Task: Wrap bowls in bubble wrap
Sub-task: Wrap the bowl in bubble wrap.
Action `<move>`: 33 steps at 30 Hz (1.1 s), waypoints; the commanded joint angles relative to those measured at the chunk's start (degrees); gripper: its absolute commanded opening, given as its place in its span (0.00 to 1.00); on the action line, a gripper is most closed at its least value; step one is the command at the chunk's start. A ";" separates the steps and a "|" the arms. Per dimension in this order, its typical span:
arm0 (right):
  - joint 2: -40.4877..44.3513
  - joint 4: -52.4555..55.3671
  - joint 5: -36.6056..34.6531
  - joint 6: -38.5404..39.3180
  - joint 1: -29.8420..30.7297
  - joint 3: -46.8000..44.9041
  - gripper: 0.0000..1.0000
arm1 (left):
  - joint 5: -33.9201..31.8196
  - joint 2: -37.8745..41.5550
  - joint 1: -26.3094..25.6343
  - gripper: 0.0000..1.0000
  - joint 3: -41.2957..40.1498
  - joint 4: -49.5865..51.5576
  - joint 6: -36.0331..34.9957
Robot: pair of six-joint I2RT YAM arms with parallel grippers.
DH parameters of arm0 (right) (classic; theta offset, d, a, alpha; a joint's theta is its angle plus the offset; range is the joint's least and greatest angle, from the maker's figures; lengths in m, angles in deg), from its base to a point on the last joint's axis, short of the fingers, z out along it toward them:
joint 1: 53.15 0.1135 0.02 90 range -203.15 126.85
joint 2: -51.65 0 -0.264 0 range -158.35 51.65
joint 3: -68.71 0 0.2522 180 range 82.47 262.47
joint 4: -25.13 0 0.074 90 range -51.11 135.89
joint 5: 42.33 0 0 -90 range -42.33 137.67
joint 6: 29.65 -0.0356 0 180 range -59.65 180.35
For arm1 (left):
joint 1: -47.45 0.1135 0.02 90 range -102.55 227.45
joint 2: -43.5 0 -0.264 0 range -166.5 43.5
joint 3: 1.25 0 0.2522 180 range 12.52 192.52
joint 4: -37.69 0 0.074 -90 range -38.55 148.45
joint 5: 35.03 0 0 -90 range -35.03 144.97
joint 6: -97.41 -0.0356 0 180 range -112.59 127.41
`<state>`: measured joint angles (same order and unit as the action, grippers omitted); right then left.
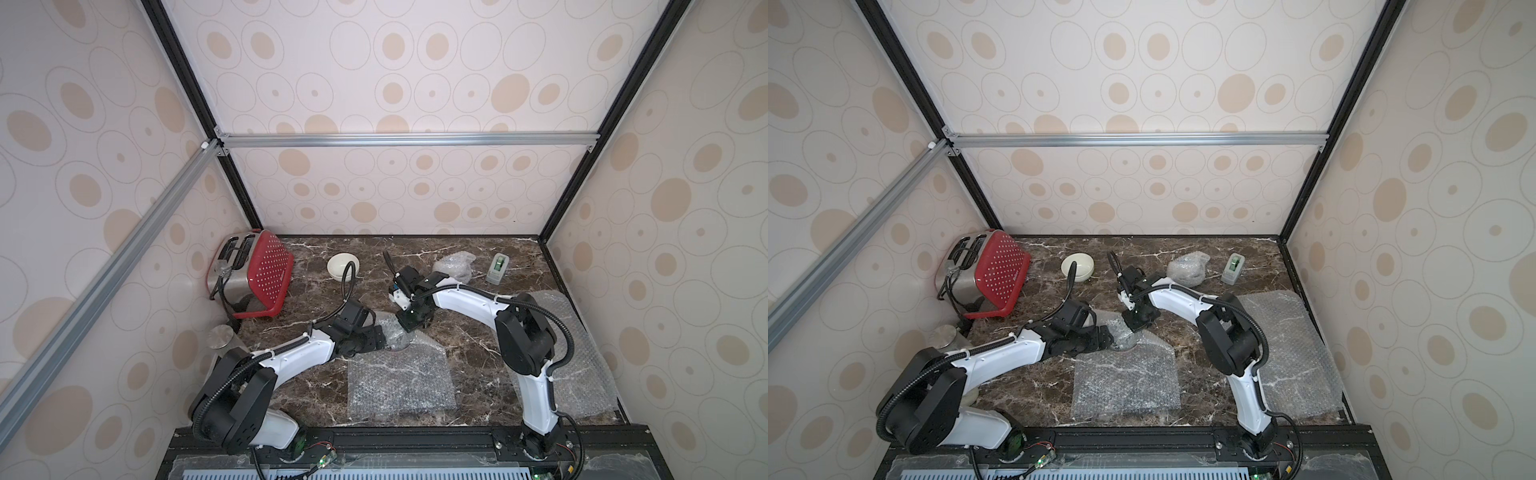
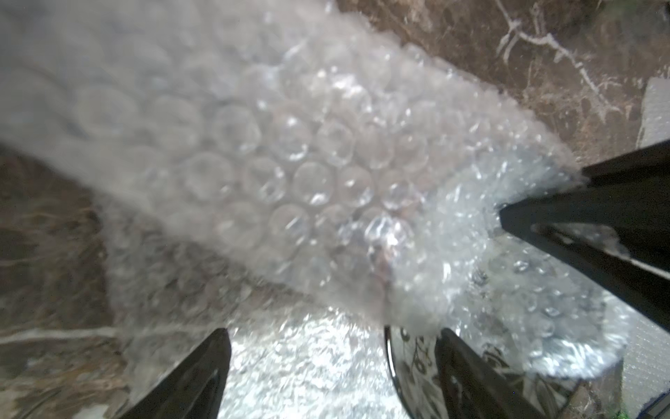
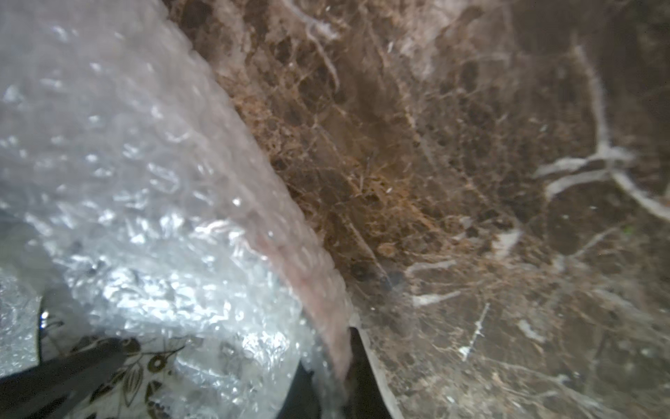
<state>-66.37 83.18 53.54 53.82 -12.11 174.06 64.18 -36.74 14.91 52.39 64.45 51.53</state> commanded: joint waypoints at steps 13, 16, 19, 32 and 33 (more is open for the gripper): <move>2.79 -0.73 2.64 3.80 -6.40 -4.91 0.08 | -0.57 5.72 13.22 0.95 6.22 4.00 -4.36; 2.63 -0.49 3.52 4.15 -6.67 -4.81 0.08 | 2.22 1.51 16.11 0.95 10.13 2.46 -5.75; 2.15 0.07 4.11 4.36 -6.63 -4.28 0.09 | 8.79 -4.92 19.17 0.93 14.08 -0.68 -5.82; 2.18 0.17 3.93 4.42 -6.65 -4.06 0.08 | 15.22 -19.02 21.19 0.67 21.21 -7.03 -4.84; 2.19 0.22 3.97 4.41 -6.61 -3.99 0.08 | 15.71 -19.14 21.20 0.62 21.21 -7.47 -4.76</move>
<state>-64.80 80.67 58.02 56.99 -18.56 170.41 77.69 -55.43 35.85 71.47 59.40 46.83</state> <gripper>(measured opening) 0.101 0.648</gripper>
